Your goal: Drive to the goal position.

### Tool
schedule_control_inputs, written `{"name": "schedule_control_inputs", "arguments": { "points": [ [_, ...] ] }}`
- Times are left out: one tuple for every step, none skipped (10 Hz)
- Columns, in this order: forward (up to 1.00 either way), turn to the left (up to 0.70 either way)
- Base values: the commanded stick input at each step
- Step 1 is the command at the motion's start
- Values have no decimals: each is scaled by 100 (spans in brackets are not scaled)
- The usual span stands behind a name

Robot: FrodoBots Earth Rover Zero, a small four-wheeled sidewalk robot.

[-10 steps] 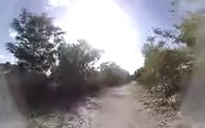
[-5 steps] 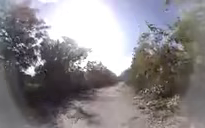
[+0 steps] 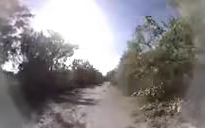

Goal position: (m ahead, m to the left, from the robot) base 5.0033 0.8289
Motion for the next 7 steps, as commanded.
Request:
{"name": "schedule_control_inputs", "arguments": {
  "points": [
    [70, 0],
    [70, 0],
    [70, 0],
    [70, 0],
    [70, 0],
    [70, 35],
    [70, 35]
  ]
}}
